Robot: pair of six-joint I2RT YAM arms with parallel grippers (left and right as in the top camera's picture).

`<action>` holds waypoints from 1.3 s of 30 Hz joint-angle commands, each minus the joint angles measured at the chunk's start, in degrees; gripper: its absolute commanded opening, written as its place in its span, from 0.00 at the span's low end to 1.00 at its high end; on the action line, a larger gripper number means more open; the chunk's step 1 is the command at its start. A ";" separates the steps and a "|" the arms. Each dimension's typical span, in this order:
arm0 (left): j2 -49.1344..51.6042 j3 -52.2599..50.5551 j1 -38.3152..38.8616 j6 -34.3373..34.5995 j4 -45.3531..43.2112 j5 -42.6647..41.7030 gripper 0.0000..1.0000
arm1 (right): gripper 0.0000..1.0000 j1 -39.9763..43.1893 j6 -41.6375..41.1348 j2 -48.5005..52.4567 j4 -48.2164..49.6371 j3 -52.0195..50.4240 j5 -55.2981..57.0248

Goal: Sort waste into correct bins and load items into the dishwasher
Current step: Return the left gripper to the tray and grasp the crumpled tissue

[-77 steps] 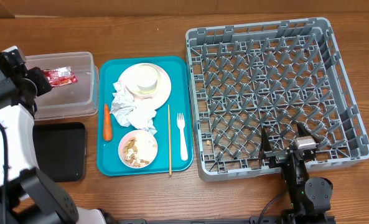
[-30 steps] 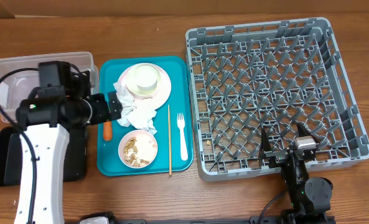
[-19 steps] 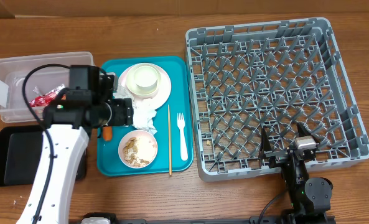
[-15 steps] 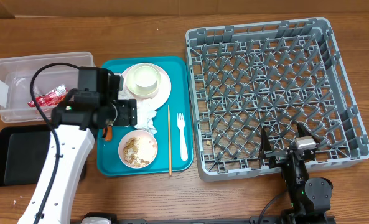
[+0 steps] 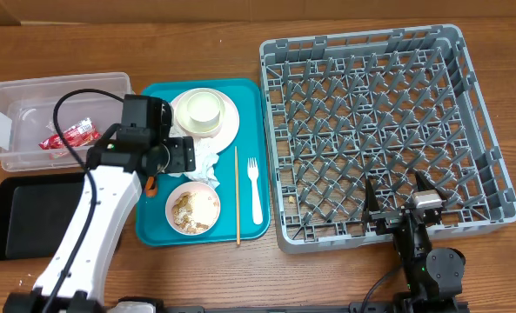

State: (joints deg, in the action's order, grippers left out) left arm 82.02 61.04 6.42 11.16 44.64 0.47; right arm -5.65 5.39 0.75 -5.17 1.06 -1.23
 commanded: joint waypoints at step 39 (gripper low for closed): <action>17.90 -0.17 0.26 2.25 -15.47 6.97 0.86 | 1.00 0.26 0.24 -0.35 0.37 -0.61 0.04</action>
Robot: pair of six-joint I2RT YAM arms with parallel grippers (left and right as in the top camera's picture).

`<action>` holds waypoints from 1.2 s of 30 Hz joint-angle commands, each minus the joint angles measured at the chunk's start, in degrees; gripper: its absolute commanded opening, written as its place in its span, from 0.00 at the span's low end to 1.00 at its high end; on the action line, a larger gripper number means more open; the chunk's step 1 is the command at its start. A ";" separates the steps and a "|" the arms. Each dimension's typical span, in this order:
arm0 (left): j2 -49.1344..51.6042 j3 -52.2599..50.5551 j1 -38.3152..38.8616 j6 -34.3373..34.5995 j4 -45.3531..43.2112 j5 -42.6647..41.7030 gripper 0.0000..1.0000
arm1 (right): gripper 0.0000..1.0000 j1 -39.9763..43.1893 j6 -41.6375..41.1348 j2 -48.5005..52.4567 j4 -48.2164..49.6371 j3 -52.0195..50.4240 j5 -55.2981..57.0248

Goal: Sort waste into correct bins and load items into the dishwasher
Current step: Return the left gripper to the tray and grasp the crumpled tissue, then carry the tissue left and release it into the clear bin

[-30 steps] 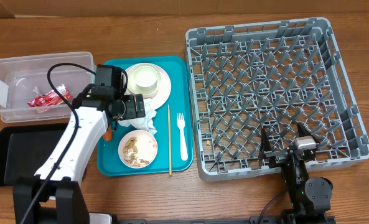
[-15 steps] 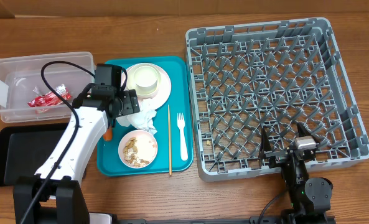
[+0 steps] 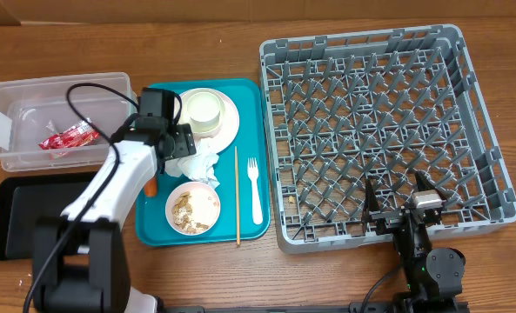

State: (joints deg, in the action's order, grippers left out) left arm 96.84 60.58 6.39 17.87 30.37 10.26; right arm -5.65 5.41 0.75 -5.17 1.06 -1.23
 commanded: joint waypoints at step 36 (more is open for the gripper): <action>-17.22 3.72 -17.40 0.24 -7.17 -2.38 0.04 | 1.00 0.26 0.22 -0.35 0.37 -0.61 0.04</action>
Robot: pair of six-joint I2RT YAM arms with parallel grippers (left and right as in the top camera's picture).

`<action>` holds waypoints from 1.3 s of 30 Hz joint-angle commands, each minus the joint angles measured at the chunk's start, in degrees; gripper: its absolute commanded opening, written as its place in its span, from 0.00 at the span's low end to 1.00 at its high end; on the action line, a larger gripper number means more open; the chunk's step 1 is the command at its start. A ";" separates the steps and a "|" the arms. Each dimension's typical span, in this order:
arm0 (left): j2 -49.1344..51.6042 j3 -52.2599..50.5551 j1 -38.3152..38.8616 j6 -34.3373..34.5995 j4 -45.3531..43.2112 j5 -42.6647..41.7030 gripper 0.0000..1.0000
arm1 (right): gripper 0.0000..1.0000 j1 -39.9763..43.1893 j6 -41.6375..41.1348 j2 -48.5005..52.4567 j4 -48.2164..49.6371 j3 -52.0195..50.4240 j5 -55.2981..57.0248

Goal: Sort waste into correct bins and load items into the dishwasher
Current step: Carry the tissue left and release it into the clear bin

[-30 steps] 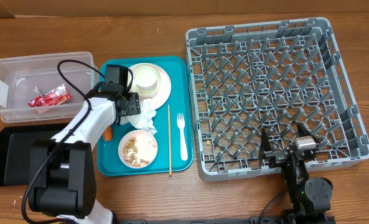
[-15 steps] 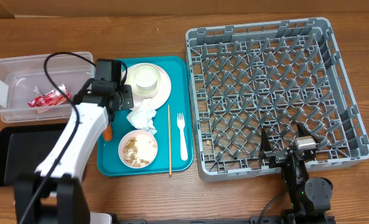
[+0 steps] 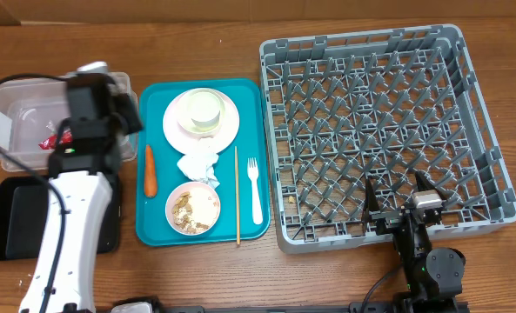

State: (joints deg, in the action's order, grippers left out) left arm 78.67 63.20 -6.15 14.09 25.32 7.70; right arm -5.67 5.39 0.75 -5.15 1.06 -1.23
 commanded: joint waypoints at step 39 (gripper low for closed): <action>16.17 1.27 -26.27 2.40 -28.48 -12.81 0.67 | 1.00 0.28 0.24 -0.37 0.35 -0.61 0.04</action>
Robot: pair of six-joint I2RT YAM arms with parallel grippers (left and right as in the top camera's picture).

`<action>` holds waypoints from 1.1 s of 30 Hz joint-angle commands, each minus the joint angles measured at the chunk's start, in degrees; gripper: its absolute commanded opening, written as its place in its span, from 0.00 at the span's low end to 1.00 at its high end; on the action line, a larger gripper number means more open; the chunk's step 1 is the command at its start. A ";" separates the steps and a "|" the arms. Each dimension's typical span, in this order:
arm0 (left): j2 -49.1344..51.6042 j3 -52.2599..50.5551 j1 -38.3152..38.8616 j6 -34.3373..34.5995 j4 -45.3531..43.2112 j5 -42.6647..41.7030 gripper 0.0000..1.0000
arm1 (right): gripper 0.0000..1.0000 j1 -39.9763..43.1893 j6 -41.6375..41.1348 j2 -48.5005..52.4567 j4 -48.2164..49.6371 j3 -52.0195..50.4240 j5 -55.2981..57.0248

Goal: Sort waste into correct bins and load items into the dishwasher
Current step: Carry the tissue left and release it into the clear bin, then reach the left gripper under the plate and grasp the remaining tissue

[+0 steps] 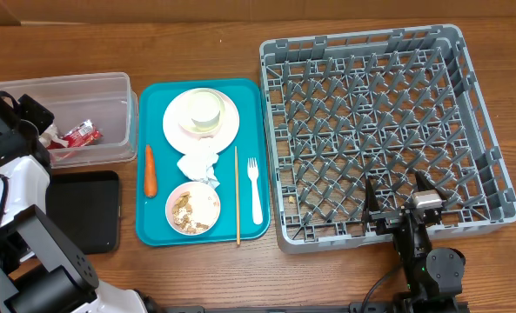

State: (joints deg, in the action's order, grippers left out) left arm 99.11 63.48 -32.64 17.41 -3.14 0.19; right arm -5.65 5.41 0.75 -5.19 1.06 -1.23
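My left gripper [33, 114] is at the far left, over the left end of the clear plastic bin [110, 83]; its jaws are too small and dark to read. A red wrapper [82, 134] lies inside that bin. The teal tray [157, 228] carries a plate [177, 130] with a cup [204, 107] on it, a crumpled napkin [197, 163], a carrot [150, 169], a bowl [193, 207] with food scraps, a chopstick [237, 196] and a white fork [255, 189]. My right gripper [399, 198] rests open at the near edge of the grey dish rack [379, 122].
A black tray [83, 210] lies in front of the clear bin, left of the teal tray. The dish rack fills the right half of the table and holds no items. The left arm's white link runs along the left edge of the overhead view.
The left arm has moved from above the middle of the clear bin to the far left end of it. The black tray now shows more fully. The right arm has not moved.
The left gripper was first over the teal tray beside the napkin and carrot, and still there a moment later. Then it stood over the clear bin, and now it is at the bin's left end. The tray's items lie as before.
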 commanded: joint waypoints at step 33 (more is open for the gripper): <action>-22.56 0.85 40.70 -4.55 53.64 -5.51 0.70 | 1.00 0.26 0.22 -0.37 0.39 -0.61 0.04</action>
State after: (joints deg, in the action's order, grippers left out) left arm 75.42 64.14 4.27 14.39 50.63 -14.15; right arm -5.65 5.39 0.75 -5.17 1.06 -1.23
